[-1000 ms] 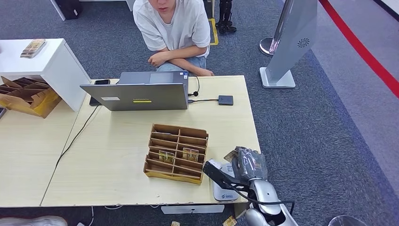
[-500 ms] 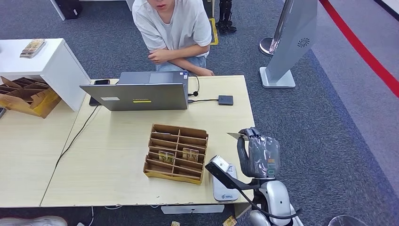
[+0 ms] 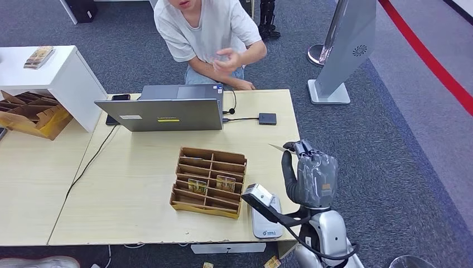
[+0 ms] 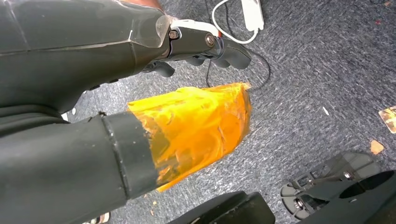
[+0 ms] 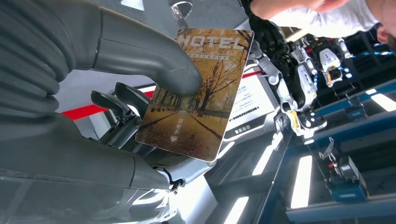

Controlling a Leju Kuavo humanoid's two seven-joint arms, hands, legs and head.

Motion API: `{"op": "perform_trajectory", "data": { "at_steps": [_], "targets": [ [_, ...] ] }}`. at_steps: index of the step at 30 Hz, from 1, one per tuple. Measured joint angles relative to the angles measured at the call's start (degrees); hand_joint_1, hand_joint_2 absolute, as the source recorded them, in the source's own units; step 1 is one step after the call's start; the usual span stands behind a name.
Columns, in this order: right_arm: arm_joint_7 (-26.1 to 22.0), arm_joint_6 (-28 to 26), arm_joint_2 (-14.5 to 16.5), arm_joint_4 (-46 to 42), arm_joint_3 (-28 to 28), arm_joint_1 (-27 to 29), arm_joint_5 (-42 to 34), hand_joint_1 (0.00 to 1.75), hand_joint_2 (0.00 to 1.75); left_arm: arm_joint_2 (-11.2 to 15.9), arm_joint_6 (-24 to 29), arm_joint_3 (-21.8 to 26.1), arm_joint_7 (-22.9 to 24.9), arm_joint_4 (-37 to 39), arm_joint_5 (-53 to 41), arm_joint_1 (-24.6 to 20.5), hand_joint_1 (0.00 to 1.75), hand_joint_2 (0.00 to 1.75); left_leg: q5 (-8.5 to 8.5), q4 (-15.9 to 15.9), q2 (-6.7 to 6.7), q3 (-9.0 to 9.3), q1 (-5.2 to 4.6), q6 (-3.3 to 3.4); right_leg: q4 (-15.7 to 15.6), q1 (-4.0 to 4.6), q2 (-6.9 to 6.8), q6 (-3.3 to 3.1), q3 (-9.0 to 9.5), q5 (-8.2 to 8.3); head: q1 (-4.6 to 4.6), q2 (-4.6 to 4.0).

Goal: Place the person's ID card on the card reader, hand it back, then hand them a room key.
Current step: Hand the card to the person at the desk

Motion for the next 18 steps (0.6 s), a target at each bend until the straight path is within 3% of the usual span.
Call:
{"op": "perform_trajectory", "data": {
  "at_steps": [8, 18],
  "targets": [
    [-0.26, 0.63, 0.55, 0.93, 1.12, -3.24, 0.16, 1.75, 1.75, -0.01, -0.52, -0.01, 0.01, 0.00, -0.86, -0.17, 0.00, 0.00, 0.00, 0.00, 0.00, -0.01, 0.00, 0.00, 0.00, 0.00, 0.01, 0.00, 0.00, 0.00, 0.01, 0.00],
    [0.92, 5.25, 1.90, 7.27, 3.53, -12.10, 0.67, 1.75, 1.75, -0.05, -1.99, -0.16, 0.34, 0.00, -2.51, -1.17, 0.00, 0.00, 0.02, 0.00, 0.00, 0.01, 0.00, -0.01, 0.02, 0.00, 0.02, 0.00, 0.01, 0.01, 0.01, 0.00]
  ]
}}
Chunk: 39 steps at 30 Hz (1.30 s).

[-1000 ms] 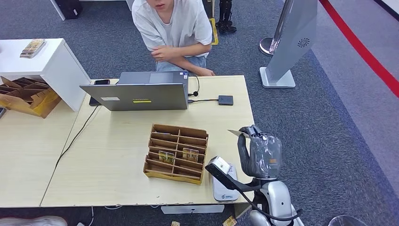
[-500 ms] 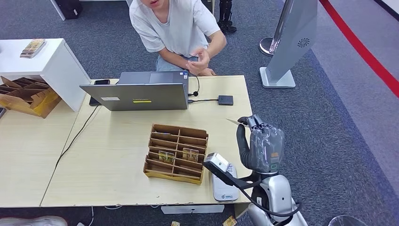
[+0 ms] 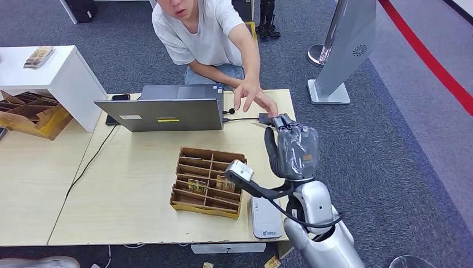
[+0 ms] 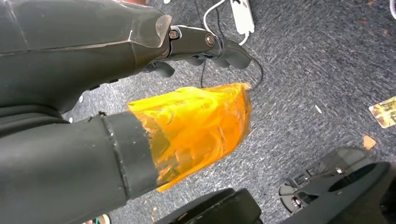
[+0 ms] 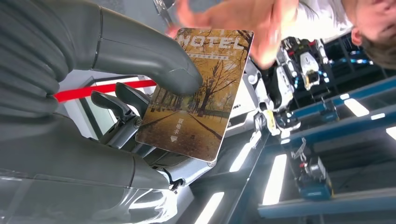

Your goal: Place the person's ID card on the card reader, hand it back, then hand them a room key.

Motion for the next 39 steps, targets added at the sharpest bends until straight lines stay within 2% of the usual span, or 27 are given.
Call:
{"op": "perform_trajectory", "data": {
  "at_steps": [8, 13, 17, 23, 24, 27, 28, 29, 33, 39],
  "targets": [
    [2.20, 4.76, 1.50, 8.52, 1.81, -6.86, 0.35, 1.75, 1.75, -0.25, -0.73, -0.32, 0.30, 0.00, -0.61, -0.47, 0.00, 0.00, 0.02, 0.00, -0.01, -0.01, 0.00, -0.01, 0.00, 0.00, 0.00, 0.00, 0.00, 0.00, 0.01, 0.00],
    [2.50, 6.41, 2.21, 12.76, 2.77, -9.15, 0.06, 1.75, 1.75, -0.36, -0.87, -0.38, 0.36, 0.00, -0.67, -0.64, 0.00, 0.00, 0.02, 0.00, -0.01, -0.01, 0.00, -0.01, 0.00, 0.00, 0.01, 0.00, -0.01, 0.00, -0.01, 0.00],
    [2.84, 7.25, 2.58, 15.12, 3.64, -10.37, -0.46, 1.38, 1.75, -0.40, -0.98, -0.43, 0.37, 0.00, -0.78, -0.70, 0.00, 0.00, 0.02, 0.00, -0.01, -0.01, 0.00, -0.01, 0.00, 0.00, 0.00, 0.00, -0.01, 0.00, 0.01, 0.00],
    [3.01, 7.24, 3.00, 16.95, 4.46, -11.01, -0.66, 1.34, 1.75, -0.43, -1.11, -0.53, 0.43, 0.00, -0.92, -0.71, 0.00, 0.00, 0.01, 0.00, -0.02, -0.01, 0.00, -0.01, 0.00, 0.00, -0.01, 0.00, -0.01, 0.00, 0.00, 0.00],
    [3.01, 7.24, 3.05, 17.15, 4.51, -11.05, -0.66, 1.09, 1.75, -0.44, -1.11, -0.55, 0.44, 0.00, -0.93, -0.71, 0.00, 0.00, 0.01, 0.00, -0.02, -0.02, 0.00, -0.01, 0.00, 0.00, -0.01, 0.00, -0.01, 0.00, -0.01, 0.00],
    [3.01, 7.22, 3.22, 17.63, 4.57, -11.14, -0.66, 0.08, 1.75, -0.44, -1.11, -0.66, 0.45, 0.00, -0.95, -0.71, 0.00, 0.00, 0.01, 0.00, -0.02, -0.02, 0.00, -0.01, 0.00, 0.00, -0.01, 0.00, -0.01, -0.01, -0.01, 0.00],
    [3.02, 7.21, 3.26, 17.73, 4.60, -11.17, -0.66, 0.00, 1.75, -0.44, -1.11, -0.74, 0.45, 0.00, -0.95, -0.71, 0.00, 0.00, 0.01, 0.00, -0.02, -0.01, 0.00, -0.01, 0.00, 0.00, -0.01, 0.00, -0.01, -0.01, -0.01, 0.00],
    [3.07, 7.19, 3.30, 17.82, 4.65, -11.19, -0.66, 0.00, 1.75, -0.44, -1.11, -0.83, 0.45, 0.00, -0.96, -0.72, 0.00, 0.00, 0.01, 0.00, -0.02, -0.01, 0.00, -0.01, 0.00, 0.00, -0.01, 0.00, -0.01, -0.01, -0.01, 0.00],
    [3.33, 7.09, 3.32, 18.24, 4.97, -11.30, -0.60, 0.00, 0.00, -0.44, -1.11, -1.07, 0.46, 0.00, -1.03, -0.73, 0.00, 0.00, 0.01, 0.00, -0.02, -0.01, 0.00, -0.01, 0.00, 0.00, 0.00, 0.00, -0.02, -0.01, -0.01, 0.00],
    [3.41, 6.89, 3.32, 18.35, 5.72, -11.45, -0.90, 0.00, 0.00, -0.47, -1.11, -1.25, 0.53, 0.00, -1.07, -0.73, 0.00, 0.00, 0.01, 0.00, -0.02, -0.01, 0.00, -0.01, 0.00, 0.00, 0.00, 0.00, -0.01, -0.01, 0.00, 0.00]
  ]
}}
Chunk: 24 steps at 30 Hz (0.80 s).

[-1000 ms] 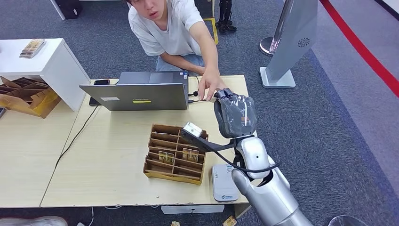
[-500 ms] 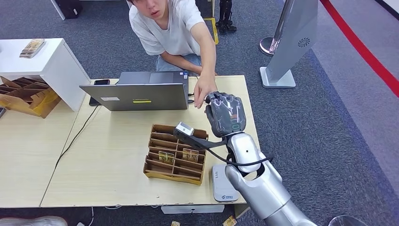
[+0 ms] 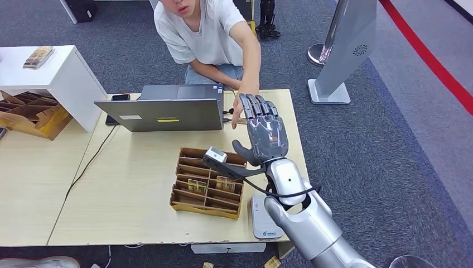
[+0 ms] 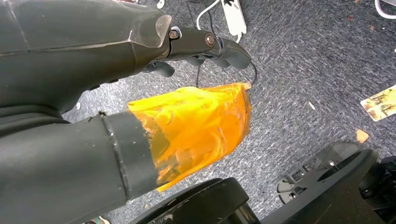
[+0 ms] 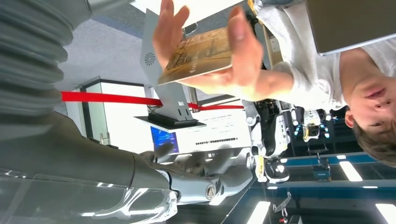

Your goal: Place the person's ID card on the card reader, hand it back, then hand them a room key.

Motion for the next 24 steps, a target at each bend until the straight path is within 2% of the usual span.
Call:
{"op": "perform_trajectory", "data": {
  "at_steps": [12, 23, 24],
  "targets": [
    [0.00, -0.88, -0.01, -0.81, 0.52, 0.04, -0.64, 0.00, 0.00, -0.02, 0.06, -0.01, 0.01, 0.00, 0.23, 0.00, 0.00, 0.00, 0.00, 0.00, 0.00, 0.00, 0.00, 0.00, 0.00, 0.00, 0.00, 0.00, -0.01, 0.00, -0.01, 0.00],
    [-1.46, -2.16, -0.24, -6.41, 0.53, 2.86, -3.37, 0.00, 0.00, -0.02, 0.70, 0.02, 0.00, 0.00, 0.96, 0.08, 0.00, 0.00, 0.00, 0.00, 0.00, 0.00, 0.00, 0.00, 0.00, 0.00, 0.01, 0.00, -0.02, 0.00, -0.01, 0.00],
    [-1.73, -2.20, -0.27, -7.07, 0.54, 3.22, -3.76, 0.00, 0.44, -0.02, 0.77, 0.02, -0.01, 0.00, 1.01, 0.09, 0.00, 0.00, 0.00, 0.00, 0.00, 0.00, 0.00, 0.00, 0.00, 0.00, 0.01, 0.00, -0.02, 0.00, -0.01, 0.00]
  ]
}}
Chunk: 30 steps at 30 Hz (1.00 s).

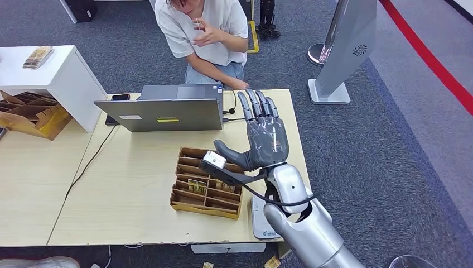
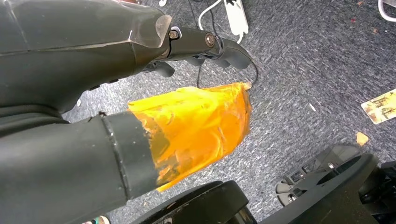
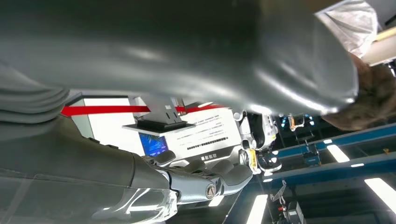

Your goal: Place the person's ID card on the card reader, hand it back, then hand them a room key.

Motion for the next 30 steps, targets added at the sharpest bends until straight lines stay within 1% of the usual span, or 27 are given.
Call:
{"op": "perform_trajectory", "data": {
  "at_steps": [3, 10, 16, 23, 30],
  "targets": [
    [-0.63, -0.09, -0.11, -1.67, 0.09, 0.77, -0.72, 0.00, 1.75, 0.00, 0.09, 0.00, -0.01, 0.00, 0.05, 0.01, 0.00, 0.00, 0.00, 0.00, 0.00, 0.00, 0.00, 0.00, 0.00, 0.00, 0.00, 0.00, 0.00, 0.00, 0.00, 0.00],
    [-2.05, 0.26, -0.15, -3.98, 1.90, 1.54, -1.40, 0.00, 1.75, 0.00, 0.10, 0.00, -0.01, 0.00, 0.04, 0.00, 0.00, 0.00, 0.00, 0.00, 0.01, 0.00, 0.00, 0.00, 0.00, 0.00, 0.00, 0.00, 0.00, 0.00, 0.00, 0.00],
    [-2.77, 0.82, -0.05, -4.41, 4.76, 1.69, -1.44, 0.00, 1.75, 0.00, 0.05, 0.00, 0.01, 0.00, -0.09, -0.01, 0.00, 0.00, 0.00, 0.00, 0.00, -0.01, 0.00, 0.00, 0.00, 0.00, 0.00, 0.00, 0.01, 0.00, 0.01, 0.00],
    [-3.26, 1.80, 0.90, -3.91, 8.09, 1.68, -2.14, 0.00, 1.75, -0.01, -0.24, 0.00, 0.01, 0.00, -0.38, -0.04, 0.00, 0.00, 0.00, 0.00, 0.00, 0.00, 0.00, 0.00, 0.00, 0.00, 0.00, -0.02, 0.00, -0.02, 0.01, 0.00],
    [-3.63, 2.36, 1.75, -2.66, 10.06, 1.67, -3.09, 0.00, 1.75, -0.02, -0.43, -0.01, 0.19, 0.00, -0.57, -0.07, 0.00, 0.00, 0.00, 0.00, 0.01, 0.00, 0.00, 0.00, 0.00, 0.00, 0.00, -0.02, 0.01, -0.02, 0.01, 0.00]
  ]
}}
